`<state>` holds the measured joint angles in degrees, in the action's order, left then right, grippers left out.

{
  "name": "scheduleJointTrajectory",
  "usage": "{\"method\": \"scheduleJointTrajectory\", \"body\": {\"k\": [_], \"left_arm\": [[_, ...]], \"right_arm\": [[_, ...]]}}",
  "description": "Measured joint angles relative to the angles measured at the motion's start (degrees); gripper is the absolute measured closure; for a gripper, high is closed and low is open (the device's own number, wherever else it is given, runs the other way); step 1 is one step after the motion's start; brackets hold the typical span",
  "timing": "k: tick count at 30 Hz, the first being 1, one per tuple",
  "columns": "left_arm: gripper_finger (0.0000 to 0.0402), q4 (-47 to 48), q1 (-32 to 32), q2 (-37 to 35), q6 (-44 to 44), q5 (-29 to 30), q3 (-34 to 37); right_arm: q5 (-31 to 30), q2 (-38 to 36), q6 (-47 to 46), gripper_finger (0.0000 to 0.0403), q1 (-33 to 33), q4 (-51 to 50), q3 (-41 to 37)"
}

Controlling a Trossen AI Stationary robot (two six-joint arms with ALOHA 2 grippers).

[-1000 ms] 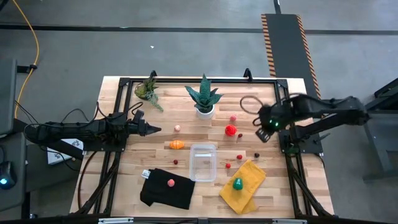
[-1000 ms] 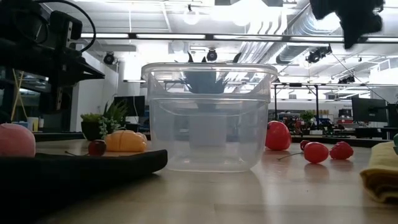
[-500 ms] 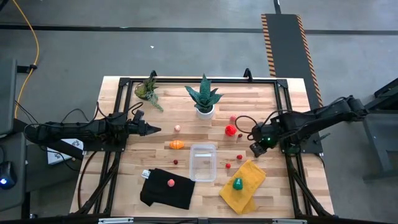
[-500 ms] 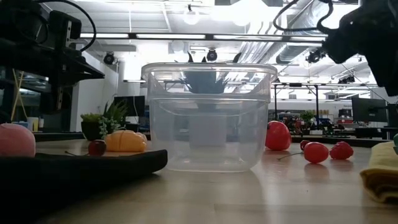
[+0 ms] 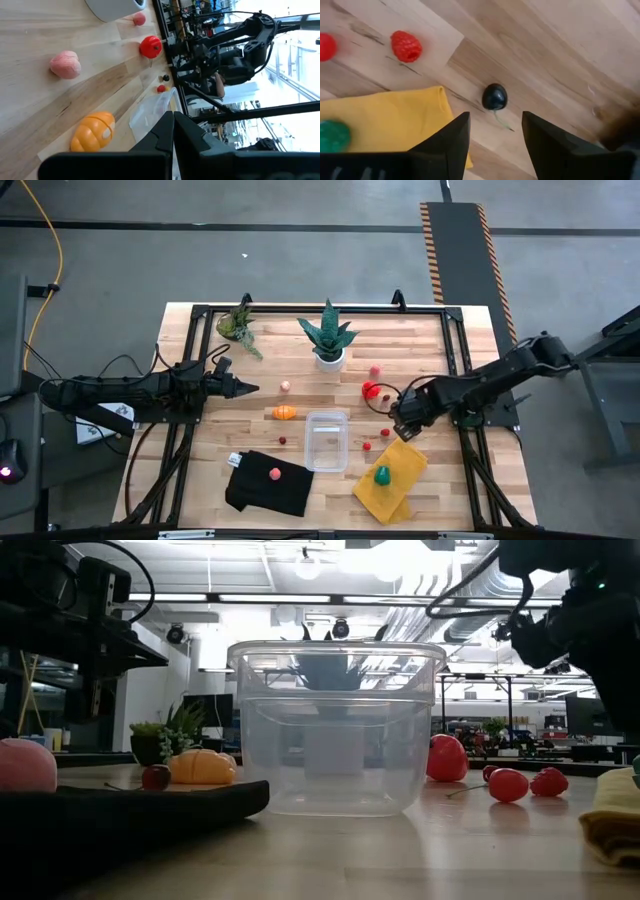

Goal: Pick and placing Produce into tupperware
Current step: Put the black cherry into the transparent container

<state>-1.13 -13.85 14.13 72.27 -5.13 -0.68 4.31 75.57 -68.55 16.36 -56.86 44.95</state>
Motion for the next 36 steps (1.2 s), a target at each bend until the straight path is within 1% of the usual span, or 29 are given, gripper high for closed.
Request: {"method": "scheduleJointTrajectory", "body": {"k": [4, 10, 14, 17, 36], "left_arm": [[0.0401, 0.0, 0.0, 0.0, 0.0, -0.1, 0.0], [0.0401, -0.4, 0.0, 0.0, 0.0, -1.4, 0.0], [0.0401, -0.4, 0.0, 0.0, 0.0, -1.8, 0.0], [0.0401, -0.4, 0.0, 0.0, 0.0, -1.8, 0.0], [0.0401, -0.4, 0.0, 0.0, 0.0, -1.9, 0.0]], "right_arm": [[-0.1, 1.3, 1.1, 0.0233, 0.0, 2.5, -1.3], [0.0, 1.2, 0.0, 0.0233, 0.0, 3.5, -3.2], [2.1, 1.1, -0.7, 0.0233, 0.0, 7.3, -5.1], [2.2, 1.2, -1.8, 0.0233, 0.2, 9.1, -6.2], [1.8, 1.2, -1.1, 0.0233, 0.2, 9.1, -6.5]]}}
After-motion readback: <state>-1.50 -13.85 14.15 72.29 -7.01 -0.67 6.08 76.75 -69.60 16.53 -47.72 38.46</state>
